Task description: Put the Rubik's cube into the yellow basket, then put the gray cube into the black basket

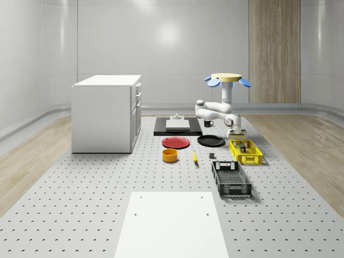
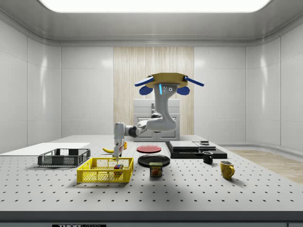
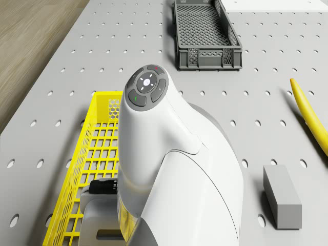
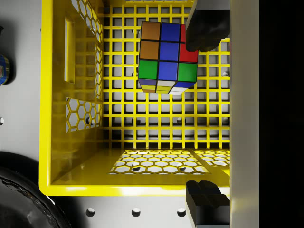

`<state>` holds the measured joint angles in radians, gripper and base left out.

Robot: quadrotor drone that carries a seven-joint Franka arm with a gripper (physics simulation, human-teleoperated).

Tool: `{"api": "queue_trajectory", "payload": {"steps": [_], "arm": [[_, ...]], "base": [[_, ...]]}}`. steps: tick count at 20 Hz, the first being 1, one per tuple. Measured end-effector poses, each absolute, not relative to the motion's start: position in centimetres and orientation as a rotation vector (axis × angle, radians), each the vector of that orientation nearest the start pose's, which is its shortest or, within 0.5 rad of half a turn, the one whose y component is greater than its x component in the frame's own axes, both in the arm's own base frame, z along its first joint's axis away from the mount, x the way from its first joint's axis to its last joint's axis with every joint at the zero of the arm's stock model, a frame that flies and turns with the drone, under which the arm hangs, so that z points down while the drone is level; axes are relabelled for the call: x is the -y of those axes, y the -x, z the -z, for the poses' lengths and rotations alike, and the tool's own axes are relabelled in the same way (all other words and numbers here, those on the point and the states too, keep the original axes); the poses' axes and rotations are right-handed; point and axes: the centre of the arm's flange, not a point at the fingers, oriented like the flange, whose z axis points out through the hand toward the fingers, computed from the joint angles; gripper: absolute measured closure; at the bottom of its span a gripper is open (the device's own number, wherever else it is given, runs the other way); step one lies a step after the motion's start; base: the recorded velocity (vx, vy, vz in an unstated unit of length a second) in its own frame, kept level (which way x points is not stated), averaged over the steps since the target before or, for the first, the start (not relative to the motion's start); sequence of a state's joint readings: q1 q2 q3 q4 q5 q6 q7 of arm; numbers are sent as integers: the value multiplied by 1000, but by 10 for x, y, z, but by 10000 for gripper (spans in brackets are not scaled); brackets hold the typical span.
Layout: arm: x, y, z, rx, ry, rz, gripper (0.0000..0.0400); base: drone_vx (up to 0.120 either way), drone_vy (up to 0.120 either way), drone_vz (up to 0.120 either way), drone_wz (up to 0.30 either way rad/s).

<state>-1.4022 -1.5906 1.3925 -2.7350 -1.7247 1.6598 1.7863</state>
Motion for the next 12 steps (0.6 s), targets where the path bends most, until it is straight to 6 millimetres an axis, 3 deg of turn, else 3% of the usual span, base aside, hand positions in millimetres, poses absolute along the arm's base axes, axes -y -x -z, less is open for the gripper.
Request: {"api": "queue_trajectory", "payload": {"steps": [12], "arm": [[26, -349, -495, 2, -1, -786, 0]], "base": [[0, -120, 0, 0]]}}
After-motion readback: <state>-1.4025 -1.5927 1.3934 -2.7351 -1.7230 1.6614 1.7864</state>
